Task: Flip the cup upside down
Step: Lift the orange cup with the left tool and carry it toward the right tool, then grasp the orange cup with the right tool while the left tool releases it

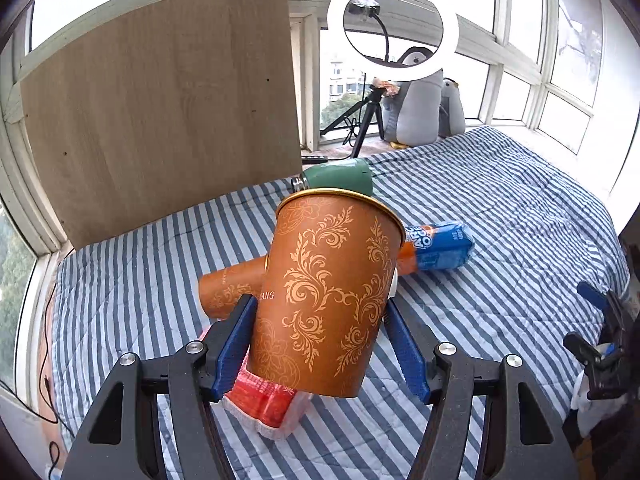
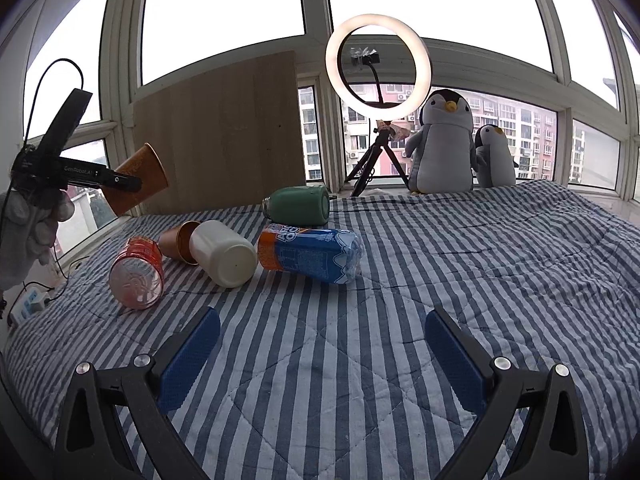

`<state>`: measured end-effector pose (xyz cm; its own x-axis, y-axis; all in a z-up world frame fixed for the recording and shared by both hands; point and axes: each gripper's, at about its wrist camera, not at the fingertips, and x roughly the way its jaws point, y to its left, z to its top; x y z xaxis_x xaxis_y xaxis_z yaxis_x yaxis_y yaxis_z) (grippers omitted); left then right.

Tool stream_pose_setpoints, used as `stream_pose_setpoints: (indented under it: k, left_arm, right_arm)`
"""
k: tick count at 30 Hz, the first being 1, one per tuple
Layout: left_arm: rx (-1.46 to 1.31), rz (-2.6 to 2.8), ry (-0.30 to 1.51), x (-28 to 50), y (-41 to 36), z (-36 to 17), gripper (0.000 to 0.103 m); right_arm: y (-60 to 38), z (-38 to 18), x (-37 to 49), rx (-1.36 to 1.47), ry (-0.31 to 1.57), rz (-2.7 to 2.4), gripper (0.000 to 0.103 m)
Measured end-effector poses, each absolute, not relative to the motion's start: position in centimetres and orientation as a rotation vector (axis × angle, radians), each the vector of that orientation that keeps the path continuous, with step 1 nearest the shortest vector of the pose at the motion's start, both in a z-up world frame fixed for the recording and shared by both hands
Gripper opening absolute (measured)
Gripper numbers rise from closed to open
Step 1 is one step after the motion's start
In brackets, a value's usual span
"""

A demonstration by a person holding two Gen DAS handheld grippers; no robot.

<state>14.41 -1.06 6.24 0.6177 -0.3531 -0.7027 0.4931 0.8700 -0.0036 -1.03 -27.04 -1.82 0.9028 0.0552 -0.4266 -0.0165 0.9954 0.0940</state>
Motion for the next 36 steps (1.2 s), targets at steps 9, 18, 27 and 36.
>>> stream_pose_setpoints:
  k: [9, 18, 27, 36]
  left_arm:
    - [0.305, -0.686, 0.876, 7.3, -10.1, -2.3, 0.069]
    - [0.34, -0.702, 0.902, 5.6, -11.7, -5.0, 0.071]
    - [0.349, -0.602, 0.81, 3.2, -8.5, -4.4, 0.092]
    - [0.324, -0.462, 0.745, 0.0, -4.0, -4.1, 0.097]
  right_arm:
    - [-28.0, -2.3, -2.9, 0.038, 0.473, 0.042, 0.101]
    - [-27.5, -2.0, -3.9, -0.06, 0.5, 0.111, 0.101]
    - [-25.7, -1.0, -2.5, -0.151, 0.52, 0.246, 0.101]
    - [-21.3, -1.5, -0.2, -0.412, 0.58, 0.312, 0.101]
